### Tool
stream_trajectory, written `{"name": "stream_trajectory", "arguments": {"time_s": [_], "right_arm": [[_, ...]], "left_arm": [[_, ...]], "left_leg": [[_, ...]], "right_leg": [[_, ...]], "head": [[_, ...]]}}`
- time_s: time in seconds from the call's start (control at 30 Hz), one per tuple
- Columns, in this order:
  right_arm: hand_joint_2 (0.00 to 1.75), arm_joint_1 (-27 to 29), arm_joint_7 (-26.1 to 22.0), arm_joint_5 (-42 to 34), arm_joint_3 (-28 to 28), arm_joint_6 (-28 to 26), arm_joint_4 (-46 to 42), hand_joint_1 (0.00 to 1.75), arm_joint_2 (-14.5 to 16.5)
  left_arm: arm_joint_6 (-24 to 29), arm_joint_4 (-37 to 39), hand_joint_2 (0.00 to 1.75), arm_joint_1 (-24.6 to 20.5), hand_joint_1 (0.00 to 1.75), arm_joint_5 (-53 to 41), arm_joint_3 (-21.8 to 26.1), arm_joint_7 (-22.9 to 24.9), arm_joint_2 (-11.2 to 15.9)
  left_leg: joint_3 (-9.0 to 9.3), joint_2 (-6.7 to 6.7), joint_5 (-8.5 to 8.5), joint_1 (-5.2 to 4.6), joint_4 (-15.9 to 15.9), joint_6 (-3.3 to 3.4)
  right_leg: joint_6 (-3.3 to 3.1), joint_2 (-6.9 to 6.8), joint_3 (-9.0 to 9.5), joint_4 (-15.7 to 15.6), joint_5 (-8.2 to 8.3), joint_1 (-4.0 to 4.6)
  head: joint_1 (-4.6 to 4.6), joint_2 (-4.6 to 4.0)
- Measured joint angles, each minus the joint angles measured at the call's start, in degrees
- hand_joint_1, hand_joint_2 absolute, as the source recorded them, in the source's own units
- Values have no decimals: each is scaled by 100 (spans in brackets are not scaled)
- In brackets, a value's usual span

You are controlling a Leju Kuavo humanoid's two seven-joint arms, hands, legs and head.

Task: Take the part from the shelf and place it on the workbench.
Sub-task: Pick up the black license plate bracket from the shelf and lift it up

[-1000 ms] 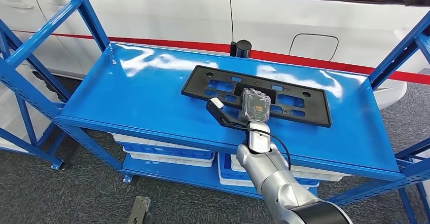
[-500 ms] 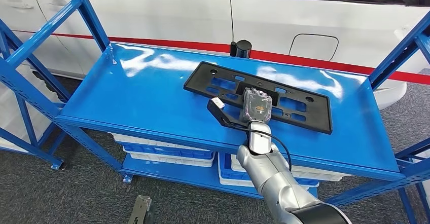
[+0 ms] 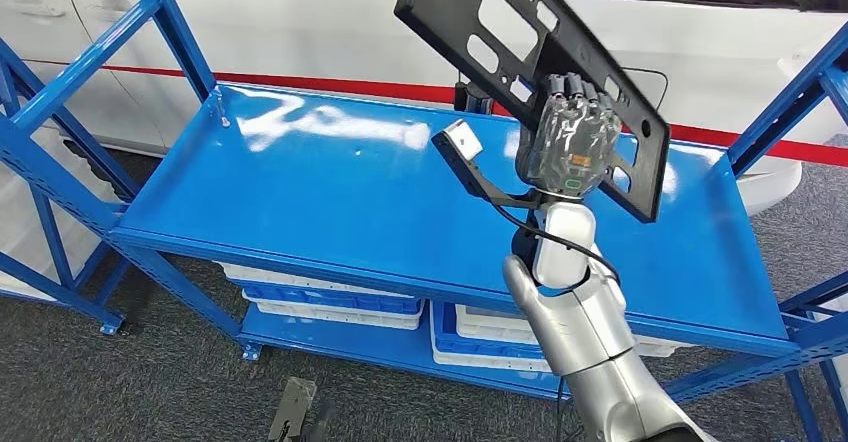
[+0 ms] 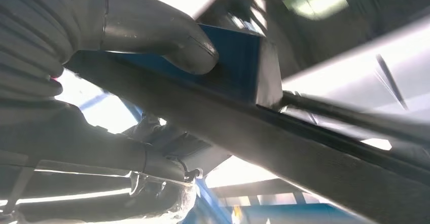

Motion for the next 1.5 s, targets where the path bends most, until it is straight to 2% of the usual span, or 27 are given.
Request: {"name": "stream_trajectory", "arguments": {"time_s": [0.17, 0.27, 0.5, 0.87, 1.0, 1.13, 1.3, 1.5], "right_arm": [[175, 151, -958, -25, -153, -269, -770, 175, -275], [175, 212, -1275, -59, -351, -440, -898, 175, -332], [175, 308, -1362, -66, -568, -483, -1002, 175, -388], [175, 319, -1371, -82, -596, -487, -1043, 175, -422], [175, 311, -1589, -370, -644, -496, -1033, 175, -422], [175, 208, -1996, -749, -816, -496, -868, 175, -331], [175, -55, -2313, -1029, -985, -469, -444, 175, 2], [175, -506, -2990, -2329, -1127, -440, 337, 175, 194]], "left_arm": [[-124, -1, 175, -88, 0, -98, -124, -53, -91], [-199, -2, 175, -123, 0, -108, -180, -73, -123], [-209, -2, 175, -155, 0, -110, -229, -76, -141], [-217, -2, 175, -163, 0, -116, -244, -71, -148], [-394, -2, 175, -185, 0, -174, -266, 163, -152], [-613, -2, 175, -232, 0, 30, -244, 536, -147], [-348, -2, 175, -255, 0, 47, -217, 830, -84], [-385, -2, 175, -256, 0, 196, -195, 877, 95]], "left_leg": [[1, 0, -1, -2, 1, 2], [1, 0, -1, -1, 1, 2], [3, 3, -1, -1, 1, 2], [3, 4, -1, -1, 0, 2], [2, 3, -1, -1, 0, 2], [1, 2, -1, -3, 1, 2], [1, -4, -3, -6, 5, 3], [-3, -7, -22, -29, 16, 39]], "right_leg": [[1, 2, 1, 0, 1, 0], [1, 2, 1, 0, 1, 2], [1, 4, 1, 1, 1, 4], [1, 4, 1, 1, 1, 3], [1, 3, 2, 1, 1, 3], [2, 4, 7, 1, 2, 2], [4, 1, 7, 1, 3, -2], [24, -1, 9, -1, -3, -27]], "head": [[-2, 0], [-1, 0], [-2, 0], [-2, 0], [-2, 0], [-1, 0], [-2, 0], [-2, 0]]}}
